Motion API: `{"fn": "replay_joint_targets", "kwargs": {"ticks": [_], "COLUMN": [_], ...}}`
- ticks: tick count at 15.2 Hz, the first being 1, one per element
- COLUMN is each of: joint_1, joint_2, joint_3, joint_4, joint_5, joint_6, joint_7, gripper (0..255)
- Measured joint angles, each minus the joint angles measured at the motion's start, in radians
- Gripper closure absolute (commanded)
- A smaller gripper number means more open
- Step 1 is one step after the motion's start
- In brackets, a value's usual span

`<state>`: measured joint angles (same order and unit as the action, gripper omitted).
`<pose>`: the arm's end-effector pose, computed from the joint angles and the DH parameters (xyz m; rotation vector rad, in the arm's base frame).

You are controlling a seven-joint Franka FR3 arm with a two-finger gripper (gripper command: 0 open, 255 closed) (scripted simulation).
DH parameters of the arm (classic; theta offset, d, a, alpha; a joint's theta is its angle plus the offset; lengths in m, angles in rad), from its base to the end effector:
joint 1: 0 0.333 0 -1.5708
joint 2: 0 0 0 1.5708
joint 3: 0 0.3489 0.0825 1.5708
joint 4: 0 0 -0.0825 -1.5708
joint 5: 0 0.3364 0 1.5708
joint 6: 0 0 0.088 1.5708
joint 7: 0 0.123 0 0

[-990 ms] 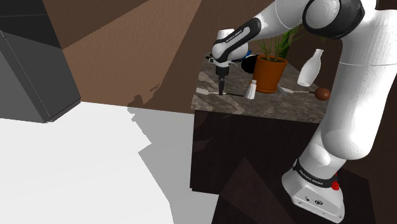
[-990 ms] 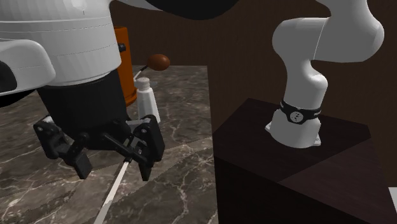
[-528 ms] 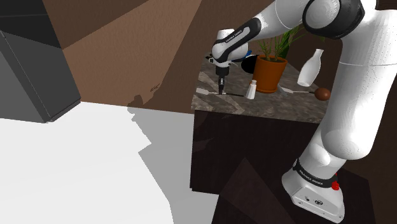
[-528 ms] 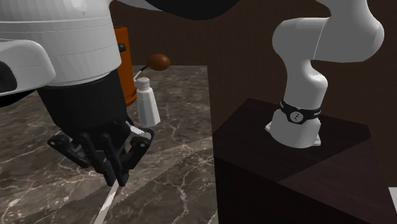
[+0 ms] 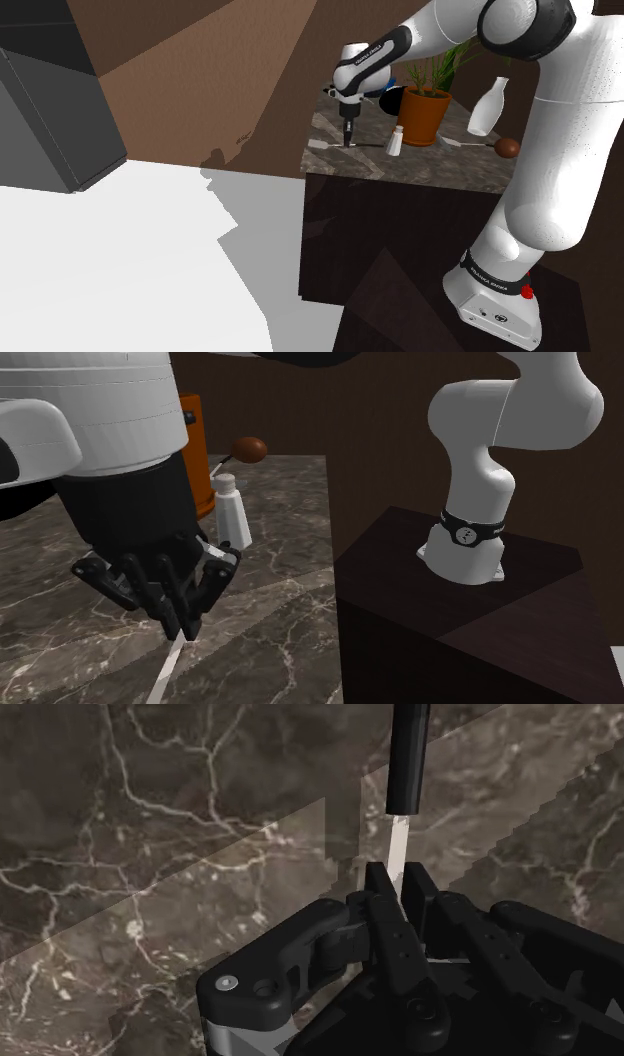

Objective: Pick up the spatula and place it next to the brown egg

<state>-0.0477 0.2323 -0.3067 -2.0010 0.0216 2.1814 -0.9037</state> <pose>0.5261 -0.1847 0.3899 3.0074 0.8370 -0.0995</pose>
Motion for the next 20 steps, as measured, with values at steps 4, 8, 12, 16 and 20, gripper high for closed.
{"fn": "replay_joint_targets", "kwargs": {"ticks": [4,8,12,16,20], "joint_1": [0.004,0.005,0.007,0.007,0.009], "joint_2": [-0.024,-0.051,-0.074,-0.088,-0.103], "joint_3": [-0.001,-0.005,-0.006,-0.007,-0.007], "joint_4": [0.022,0.043,0.071,0.108,0.145], "joint_5": [-0.009,-0.018,-0.026,-0.03,-0.035], "joint_6": [-0.045,-0.091,-0.142,-0.192,-0.243], "joint_7": [0.007,0.008,0.012,0.012,0.015], "gripper": [255,255,255,255,255]}}
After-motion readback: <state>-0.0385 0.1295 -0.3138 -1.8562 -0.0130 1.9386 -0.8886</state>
